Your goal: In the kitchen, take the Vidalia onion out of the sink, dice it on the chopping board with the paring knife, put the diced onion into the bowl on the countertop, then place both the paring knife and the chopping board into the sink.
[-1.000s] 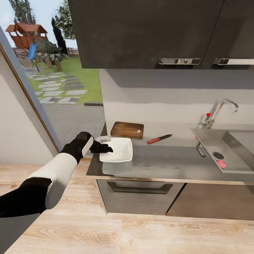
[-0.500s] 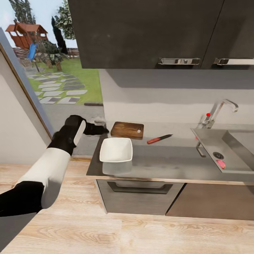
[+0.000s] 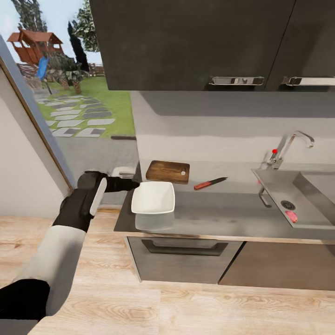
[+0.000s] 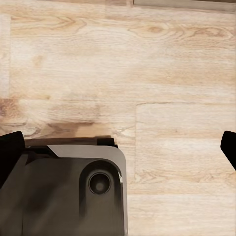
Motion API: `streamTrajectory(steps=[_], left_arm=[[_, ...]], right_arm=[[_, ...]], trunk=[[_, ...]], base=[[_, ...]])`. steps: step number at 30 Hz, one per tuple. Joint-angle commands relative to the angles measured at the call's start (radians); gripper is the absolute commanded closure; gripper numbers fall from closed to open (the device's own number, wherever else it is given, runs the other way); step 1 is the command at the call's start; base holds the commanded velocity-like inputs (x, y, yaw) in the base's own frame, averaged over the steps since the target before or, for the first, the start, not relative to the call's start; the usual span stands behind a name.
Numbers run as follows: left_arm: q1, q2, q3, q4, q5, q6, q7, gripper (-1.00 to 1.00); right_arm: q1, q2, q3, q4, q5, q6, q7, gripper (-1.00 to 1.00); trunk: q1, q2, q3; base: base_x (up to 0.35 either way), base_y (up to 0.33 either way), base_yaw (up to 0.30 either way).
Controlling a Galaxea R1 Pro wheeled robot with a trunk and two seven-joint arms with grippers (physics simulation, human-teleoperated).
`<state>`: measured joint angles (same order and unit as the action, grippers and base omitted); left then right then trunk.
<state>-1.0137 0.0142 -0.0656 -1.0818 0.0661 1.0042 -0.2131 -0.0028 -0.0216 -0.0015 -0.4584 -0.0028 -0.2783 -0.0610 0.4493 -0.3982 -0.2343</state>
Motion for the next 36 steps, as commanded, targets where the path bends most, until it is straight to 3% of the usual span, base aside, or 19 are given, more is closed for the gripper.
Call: streamTrajectory(steps=[1, 5, 6, 9, 14, 23, 36], left_arm=[[0.067, 0.003, -0.002, -0.11, 0.005, 0.004, 0.004, -1.0], [0.196, 0.004, -0.002, -0.295, 0.003, 0.003, 0.004, -1.0], [0.273, 0.005, 0.0, -0.391, 0.001, 0.002, 0.004, -1.0], [0.312, 0.019, 0.001, -0.448, 0.001, 0.002, 0.004, -1.0], [0.324, 0.034, -0.002, -0.462, 0.001, 0.002, 0.004, -1.0], [0.328, 0.036, -0.002, -0.463, 0.001, 0.002, 0.004, -1.0], [0.328, 0.036, -0.003, -0.463, 0.001, 0.002, 0.004, -1.0]], right_arm=[[0.0, 0.0, 0.0, 0.0, 0.0, -0.002, -0.002, -1.0], [0.0, 0.0, 0.0, 0.0, 0.0, -0.002, -0.002, -1.0], [0.0, 0.0, 0.0, 0.0, 0.0, -0.002, -0.002, -1.0], [0.0, 0.0, 0.0, 0.0, 0.0, -0.002, -0.002, -1.0], [0.0, 0.0, 0.0, 0.0, 0.0, -0.002, -0.002, -1.0], [0.0, 0.0, 0.0, 0.0, 0.0, -0.002, -0.002, -1.0], [0.0, 0.0, 0.0, 0.0, 0.0, -0.002, -0.002, -1.0]], trunk=[[0.001, -0.002, -0.002], [0.001, -0.002, -0.002], [0.001, -0.002, -0.002], [0.001, -0.002, -0.002], [0.001, -0.002, -0.002], [0.001, -0.002, -0.002], [0.001, -0.002, -0.002]], base=[[0.0, 0.0, 0.0], [0.0, 0.0, 0.0], [0.0, 0.0, 0.0], [0.0, 0.0, 0.0], [0.0, 0.0, 0.0], [-0.004, 0.0, 0.0], [-0.312, 0.0, 0.0]])
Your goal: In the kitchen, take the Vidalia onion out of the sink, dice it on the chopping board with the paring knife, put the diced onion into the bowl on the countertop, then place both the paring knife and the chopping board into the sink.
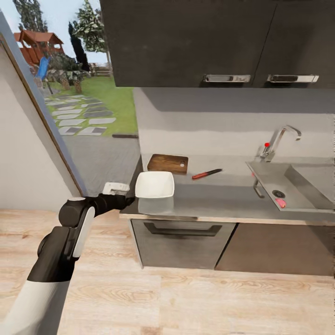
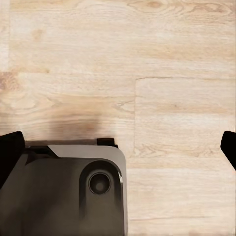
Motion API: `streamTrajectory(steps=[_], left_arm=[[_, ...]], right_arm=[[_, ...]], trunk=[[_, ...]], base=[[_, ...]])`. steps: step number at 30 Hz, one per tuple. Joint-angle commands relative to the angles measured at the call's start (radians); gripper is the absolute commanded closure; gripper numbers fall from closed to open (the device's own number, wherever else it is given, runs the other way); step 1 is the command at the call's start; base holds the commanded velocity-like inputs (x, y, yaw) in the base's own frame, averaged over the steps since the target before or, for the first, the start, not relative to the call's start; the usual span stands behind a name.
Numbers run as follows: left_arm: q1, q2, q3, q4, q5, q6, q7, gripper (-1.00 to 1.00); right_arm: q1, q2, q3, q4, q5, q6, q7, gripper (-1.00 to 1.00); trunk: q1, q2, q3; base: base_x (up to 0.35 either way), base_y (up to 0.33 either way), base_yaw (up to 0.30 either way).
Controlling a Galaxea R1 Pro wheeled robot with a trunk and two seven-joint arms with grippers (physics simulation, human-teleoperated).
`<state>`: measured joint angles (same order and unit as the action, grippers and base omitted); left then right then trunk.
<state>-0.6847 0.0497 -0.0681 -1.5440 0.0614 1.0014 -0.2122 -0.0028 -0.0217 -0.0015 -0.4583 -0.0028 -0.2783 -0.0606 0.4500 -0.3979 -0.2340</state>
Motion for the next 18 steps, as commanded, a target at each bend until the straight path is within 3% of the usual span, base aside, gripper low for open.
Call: streamTrajectory(steps=[1, 12, 18], left_arm=[[-0.001, 0.001, -0.001, -0.001, 0.006, 0.005, 0.003, -1.0], [0.038, 0.001, -0.002, 0.003, 0.007, 0.003, 0.001, -1.0], [0.103, -0.001, -0.004, 0.014, 0.009, -0.049, -0.001, -1.0]], right_arm=[[0.0, 0.0, 0.0, 0.0, 0.0, -0.002, -0.002, -1.0], [0.0, 0.0, 0.001, -0.001, 0.002, -0.004, -0.001, -1.0], [0.0, -0.002, 0.0, -0.004, 0.005, -0.005, -0.001, -1.0]], trunk=[[0.0, -0.002, -0.002], [0.0, -0.002, -0.002], [0.0, -0.002, -0.002]], base=[[-0.337, 0.0, 0.0], [-0.327, 0.0, 0.0], [-0.156, 0.0, 0.0]])
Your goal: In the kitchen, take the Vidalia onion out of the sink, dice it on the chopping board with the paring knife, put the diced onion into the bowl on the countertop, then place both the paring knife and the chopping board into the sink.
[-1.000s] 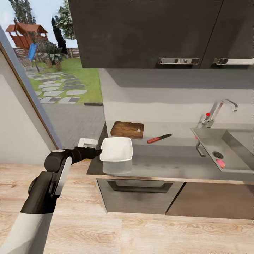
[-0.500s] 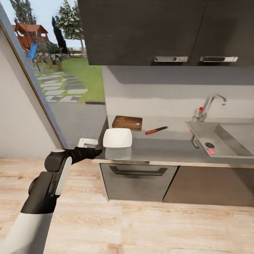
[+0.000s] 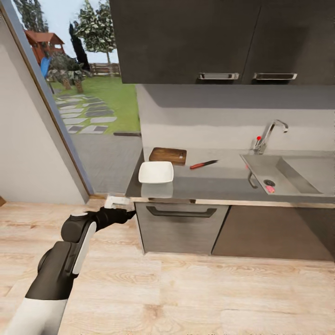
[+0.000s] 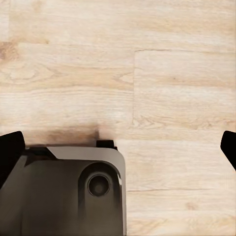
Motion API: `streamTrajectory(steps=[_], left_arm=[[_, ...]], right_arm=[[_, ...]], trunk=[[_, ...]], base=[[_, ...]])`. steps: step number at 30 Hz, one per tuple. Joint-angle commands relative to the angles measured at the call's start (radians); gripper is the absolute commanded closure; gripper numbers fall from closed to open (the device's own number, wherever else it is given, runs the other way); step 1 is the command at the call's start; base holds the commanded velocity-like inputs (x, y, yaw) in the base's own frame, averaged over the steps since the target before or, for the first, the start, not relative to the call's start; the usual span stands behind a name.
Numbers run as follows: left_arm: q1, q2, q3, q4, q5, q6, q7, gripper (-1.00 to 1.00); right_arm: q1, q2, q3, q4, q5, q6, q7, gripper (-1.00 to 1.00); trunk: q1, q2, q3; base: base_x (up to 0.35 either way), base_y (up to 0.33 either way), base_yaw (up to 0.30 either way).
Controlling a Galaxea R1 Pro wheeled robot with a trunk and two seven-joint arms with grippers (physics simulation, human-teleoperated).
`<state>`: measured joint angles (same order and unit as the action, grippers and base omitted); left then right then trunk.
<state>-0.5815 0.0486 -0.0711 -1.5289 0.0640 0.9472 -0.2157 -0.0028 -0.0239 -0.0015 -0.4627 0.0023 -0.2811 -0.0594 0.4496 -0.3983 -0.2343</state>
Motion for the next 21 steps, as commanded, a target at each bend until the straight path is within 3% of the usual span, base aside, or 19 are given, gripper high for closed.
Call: streamTrajectory(steps=[1, 6, 10, 11, 13, 21], left_arm=[[0.032, -0.002, -0.003, 0.001, 0.006, -0.031, 0.003, -1.0], [0.128, -0.004, -0.02, 0.005, 0.007, -0.106, 0.004, -1.0], [0.249, -0.004, -0.025, 0.064, 0.004, -0.264, 0.006, -1.0], [0.296, -0.003, -0.024, 0.11, 0.003, -0.36, 0.007, -1.0], [0.339, -0.002, -0.023, 0.158, 0.003, -0.45, 0.008, -1.0], [0.43, 0.0, -0.011, 0.283, 0.003, -0.665, 0.009, -1.0]], right_arm=[[0.0, 0.0, 0.0, 0.0, 0.001, -0.003, -0.002, -1.0], [0.0, -0.001, 0.0, 0.001, 0.001, -0.033, -0.002, -1.0], [0.0, -0.002, 0.0, -0.001, 0.001, -0.062, -0.002, -1.0], [0.0, -0.003, 0.0, -0.008, 0.001, -0.066, -0.002, -1.0], [0.0, -0.011, -0.001, -0.015, 0.0, -0.068, -0.002, -1.0], [0.0, -0.027, 0.0, -0.058, -0.001, -0.087, -0.002, -1.0]], trunk=[[0.0, -0.002, -0.002], [0.0, -0.002, -0.002], [0.0, -0.002, -0.002], [0.0, -0.002, -0.002], [0.0, -0.002, -0.002], [0.0, -0.002, -0.002]], base=[[-0.035, 0.0, 0.0], [-0.015, 0.0, 0.0], [-0.002, 0.0, 0.0], [0.0, 0.0, 0.0], [0.0, 0.0, 0.0], [0.0, 0.0, 0.0]])
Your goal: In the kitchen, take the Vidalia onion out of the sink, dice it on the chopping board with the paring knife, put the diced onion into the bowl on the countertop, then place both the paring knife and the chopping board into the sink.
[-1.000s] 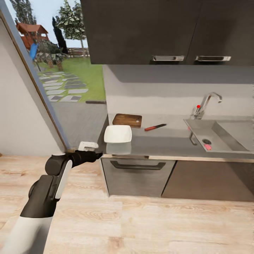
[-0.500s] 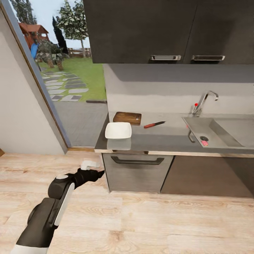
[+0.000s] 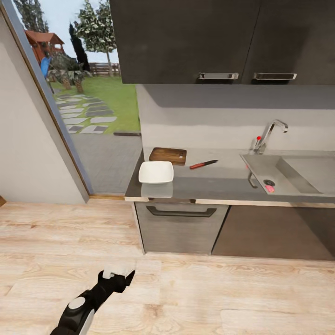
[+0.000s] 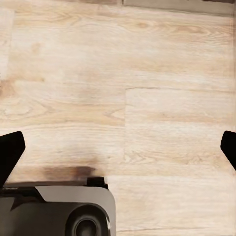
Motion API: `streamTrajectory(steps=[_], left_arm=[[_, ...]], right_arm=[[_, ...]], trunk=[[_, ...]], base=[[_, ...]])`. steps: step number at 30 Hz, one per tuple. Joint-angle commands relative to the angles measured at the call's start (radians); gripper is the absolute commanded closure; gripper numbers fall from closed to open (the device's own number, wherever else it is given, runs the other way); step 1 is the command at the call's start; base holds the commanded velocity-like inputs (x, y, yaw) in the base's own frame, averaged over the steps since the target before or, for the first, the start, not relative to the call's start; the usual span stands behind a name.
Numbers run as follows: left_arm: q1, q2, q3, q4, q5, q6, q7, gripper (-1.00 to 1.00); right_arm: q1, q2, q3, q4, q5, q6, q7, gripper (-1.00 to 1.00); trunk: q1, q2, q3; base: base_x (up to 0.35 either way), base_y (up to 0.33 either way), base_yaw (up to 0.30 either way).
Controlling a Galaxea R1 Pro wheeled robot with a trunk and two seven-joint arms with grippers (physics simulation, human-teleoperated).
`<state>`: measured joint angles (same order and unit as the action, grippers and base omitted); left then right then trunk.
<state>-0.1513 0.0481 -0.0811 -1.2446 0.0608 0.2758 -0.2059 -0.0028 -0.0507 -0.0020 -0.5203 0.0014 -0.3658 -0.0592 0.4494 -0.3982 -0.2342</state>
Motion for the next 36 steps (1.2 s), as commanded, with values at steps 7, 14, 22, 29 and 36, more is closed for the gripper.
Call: streamTrajectory(steps=[7, 14, 22, 29, 36], left_arm=[[0.069, 0.0, 0.016, 0.179, 0.007, -0.256, 0.079, -1.0], [0.092, -0.001, 0.021, 0.414, 0.008, -0.439, 0.148, -1.0], [0.092, 0.0, 0.047, 0.63, 0.01, -0.619, 0.152, -1.0], [0.092, 0.001, 0.053, 0.716, 0.01, -0.642, 0.152, -1.0], [0.092, 0.001, 0.053, 0.73, 0.01, -0.642, 0.152, -1.0]], right_arm=[[0.0, -0.002, 0.0, -0.057, 0.0, -0.016, -0.003, -1.0], [0.0, -0.002, 0.0, -0.097, 0.0, -0.018, -0.004, -1.0], [0.0, -0.001, 0.0, -0.085, -0.003, -0.038, -0.002, -1.0], [0.0, -0.001, 0.0, -0.083, -0.004, -0.041, -0.002, -1.0], [0.0, 0.0, 0.0, -0.083, -0.004, -0.041, -0.002, -1.0]], trunk=[[0.001, -0.002, -0.002], [0.001, -0.002, -0.002], [0.001, -0.002, -0.002], [0.001, -0.002, -0.002], [0.001, -0.002, -0.002]], base=[[0.0, 0.0, 0.0], [0.0, 0.0, 0.0], [0.0, 0.0, 0.0], [0.0, 0.0, 0.0], [0.0, 0.0, 0.0]])
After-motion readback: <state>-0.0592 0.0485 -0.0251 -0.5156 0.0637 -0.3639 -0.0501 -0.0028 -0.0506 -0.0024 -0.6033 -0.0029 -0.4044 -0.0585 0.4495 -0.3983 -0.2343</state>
